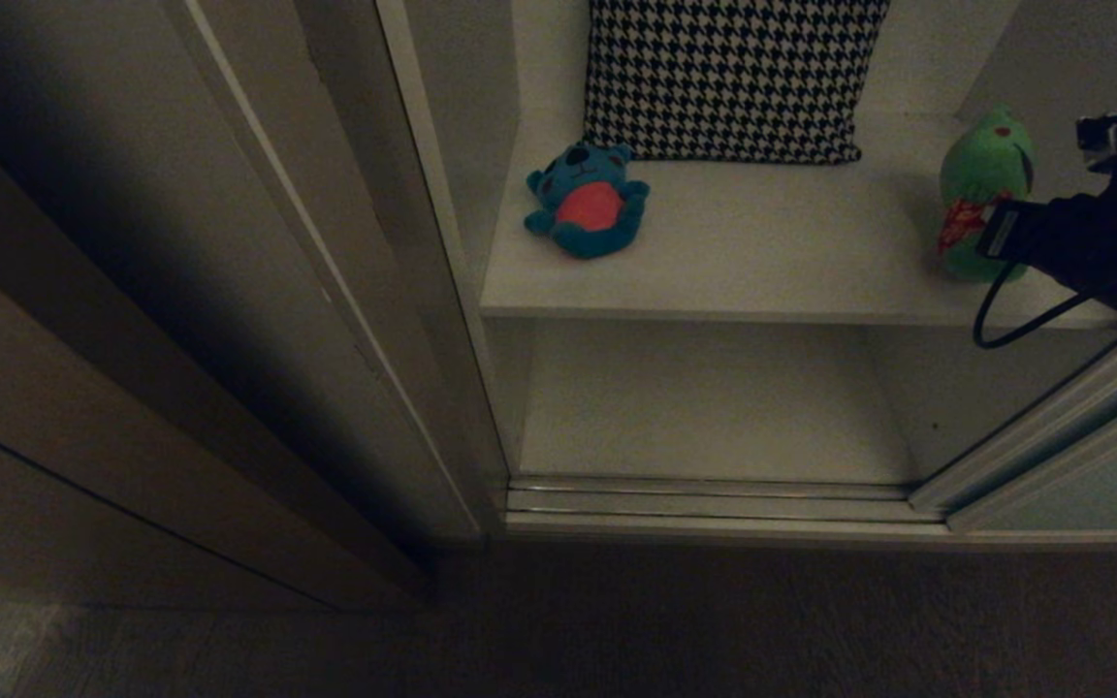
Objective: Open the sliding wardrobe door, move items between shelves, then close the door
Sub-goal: Place the green doll on the higher shelf
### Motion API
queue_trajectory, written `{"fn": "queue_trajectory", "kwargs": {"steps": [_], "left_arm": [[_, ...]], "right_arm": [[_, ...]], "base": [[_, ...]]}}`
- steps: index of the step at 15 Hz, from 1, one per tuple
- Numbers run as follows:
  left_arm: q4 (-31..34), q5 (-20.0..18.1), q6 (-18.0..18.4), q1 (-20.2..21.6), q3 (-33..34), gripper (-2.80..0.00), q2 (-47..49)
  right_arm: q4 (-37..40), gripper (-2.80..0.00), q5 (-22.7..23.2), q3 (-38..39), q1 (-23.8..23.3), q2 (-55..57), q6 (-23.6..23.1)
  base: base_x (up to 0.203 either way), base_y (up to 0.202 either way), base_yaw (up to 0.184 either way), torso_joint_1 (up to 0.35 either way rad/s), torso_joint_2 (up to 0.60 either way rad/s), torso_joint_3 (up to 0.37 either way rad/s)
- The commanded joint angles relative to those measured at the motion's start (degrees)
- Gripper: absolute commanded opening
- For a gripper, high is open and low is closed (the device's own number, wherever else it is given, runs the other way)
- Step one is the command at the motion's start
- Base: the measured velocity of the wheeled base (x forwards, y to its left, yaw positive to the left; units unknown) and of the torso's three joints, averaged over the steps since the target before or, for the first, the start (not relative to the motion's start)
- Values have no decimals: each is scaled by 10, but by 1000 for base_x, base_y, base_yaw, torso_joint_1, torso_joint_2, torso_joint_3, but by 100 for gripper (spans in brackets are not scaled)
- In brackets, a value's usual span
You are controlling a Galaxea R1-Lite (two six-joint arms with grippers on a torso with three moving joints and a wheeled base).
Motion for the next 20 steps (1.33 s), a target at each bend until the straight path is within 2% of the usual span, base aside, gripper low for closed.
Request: {"fn": "queue_trajectory", "kwargs": {"steps": [1, 9, 10, 16, 20], "left_arm": [[0, 0, 0, 0, 0, -280, 1], [0, 0, 0, 0, 0, -280, 1], [0, 0, 0, 0, 0, -280, 1], [0, 0, 0, 0, 0, -280, 1], [0, 0, 0, 0, 0, -280, 1]], "right_arm": [[-11, -280, 0, -8, 0, 22, 1], [-24, -280, -7, -41, 0, 52, -1], [-23, 0, -7, -44, 0, 52, -1], [-30, 0, -7, -47, 1, 50, 1], [-87, 0, -8, -31, 10, 35, 2]], "base": [[0, 0, 0, 0, 0, 0], [0, 0, 0, 0, 0, 0], [0, 0, 0, 0, 0, 0], [0, 0, 0, 0, 0, 0], [0, 0, 0, 0, 0, 0]]}}
